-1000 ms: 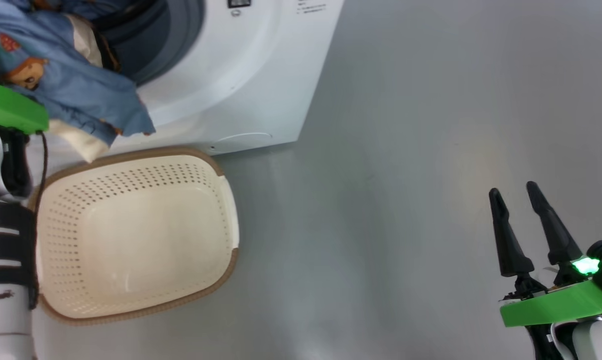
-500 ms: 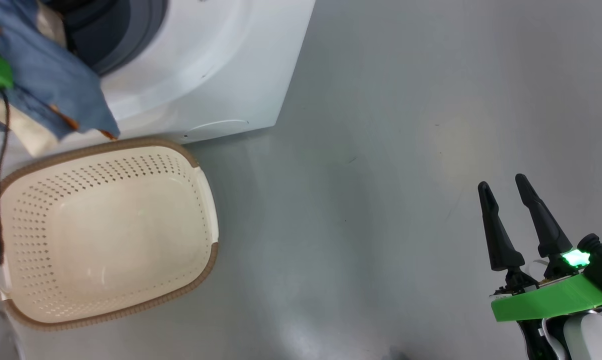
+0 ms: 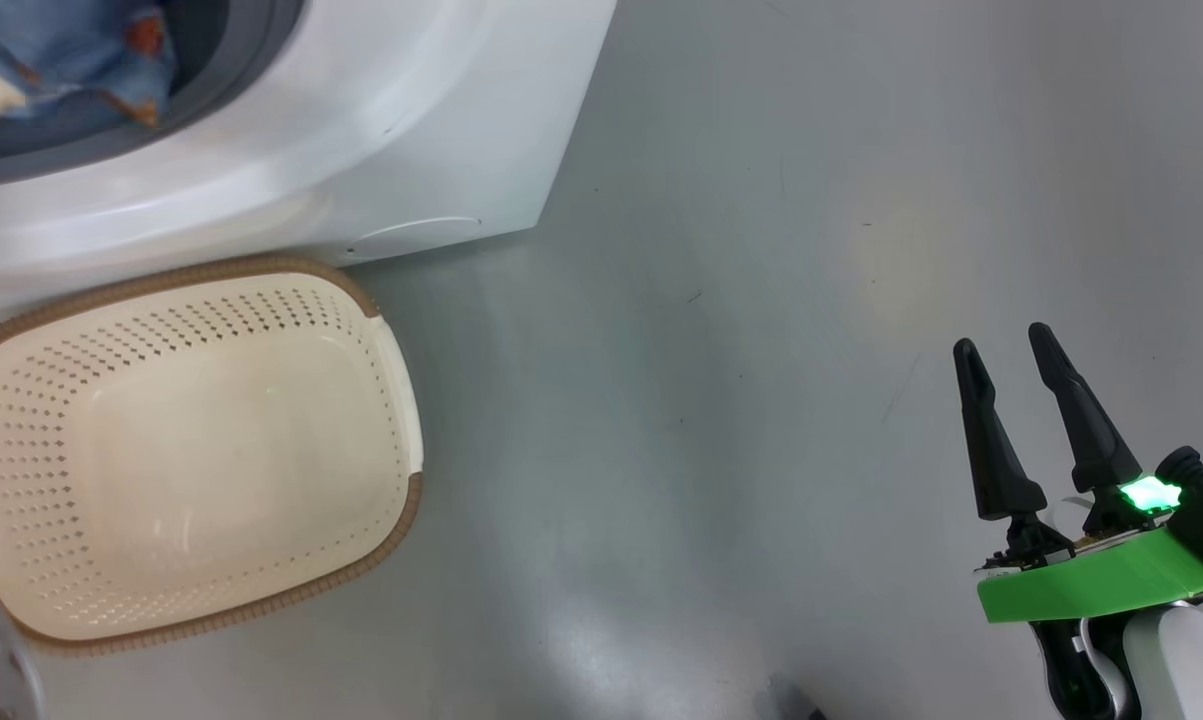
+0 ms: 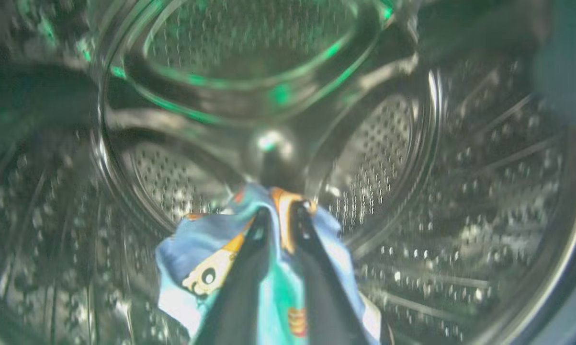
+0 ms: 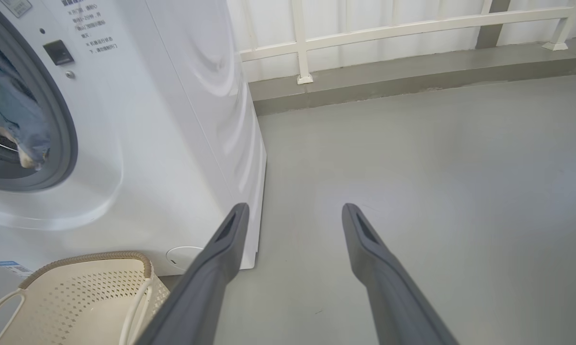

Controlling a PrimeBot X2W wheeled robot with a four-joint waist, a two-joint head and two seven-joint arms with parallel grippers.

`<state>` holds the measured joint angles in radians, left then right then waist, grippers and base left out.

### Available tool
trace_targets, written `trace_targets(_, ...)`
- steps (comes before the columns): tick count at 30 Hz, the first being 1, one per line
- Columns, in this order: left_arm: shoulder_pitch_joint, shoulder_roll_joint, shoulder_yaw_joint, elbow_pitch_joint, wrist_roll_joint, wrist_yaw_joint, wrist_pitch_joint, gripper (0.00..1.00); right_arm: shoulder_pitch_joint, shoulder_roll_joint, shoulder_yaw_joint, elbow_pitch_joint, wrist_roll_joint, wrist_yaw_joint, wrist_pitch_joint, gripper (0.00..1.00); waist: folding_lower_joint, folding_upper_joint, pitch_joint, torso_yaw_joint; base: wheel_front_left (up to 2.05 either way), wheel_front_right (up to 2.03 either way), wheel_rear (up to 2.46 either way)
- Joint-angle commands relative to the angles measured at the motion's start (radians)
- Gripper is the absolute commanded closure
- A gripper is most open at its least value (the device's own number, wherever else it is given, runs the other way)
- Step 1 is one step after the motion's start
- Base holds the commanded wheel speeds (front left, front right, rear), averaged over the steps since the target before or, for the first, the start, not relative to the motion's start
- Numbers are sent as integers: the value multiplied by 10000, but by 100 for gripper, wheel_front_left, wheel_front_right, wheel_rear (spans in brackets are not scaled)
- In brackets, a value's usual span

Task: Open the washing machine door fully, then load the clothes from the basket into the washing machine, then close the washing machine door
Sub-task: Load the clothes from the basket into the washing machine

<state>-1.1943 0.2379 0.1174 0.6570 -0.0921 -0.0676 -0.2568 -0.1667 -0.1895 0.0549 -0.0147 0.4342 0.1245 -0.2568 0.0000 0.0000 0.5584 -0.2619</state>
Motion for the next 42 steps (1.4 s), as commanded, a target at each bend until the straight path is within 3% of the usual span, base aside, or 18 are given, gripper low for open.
trace_targets(1, 258, 434, 227, 9, 52, -14, -49, 0, 52, -105, 223, -212, 85, 62, -49, 0, 0, 0, 15, 18, 0, 0, 0)
trace_targets(11, 628, 188, 686, 430, -67, -185, -49, 0, 29, -155, 169, -213, 72, 62, -49, 0, 0, 0, 10, 210, 0, 0, 0)
trace_targets(30, 2573, -1019, 846, 116, -31, -507, -49, 0, 163, -332, 63, -266, 4, 62, -49, 0, 0, 0, -320, 766, 0, 0, 0)
trace_targets(35, 3513, -1372, 835, -441, -45, -561, -49, 0, 280, -446, -43, -236, -25, 62, -49, 0, 0, 0, -545, 1016, 0, 0, 0)
trace_targets(37, 5276, -1754, 711, -1576, 23, -598, -49, 0, 696, -679, -293, -132, -86, 62, -49, 0, 0, 0, -1308, 1446, 0, 0, 0)
trace_targets(42, 6669, -1844, 581, -2281, -76, -615, -49, 0, 1052, -824, -283, 39, -118, 62, -49, 0, 0, 0, -2135, 1609, 0, 0, 0)
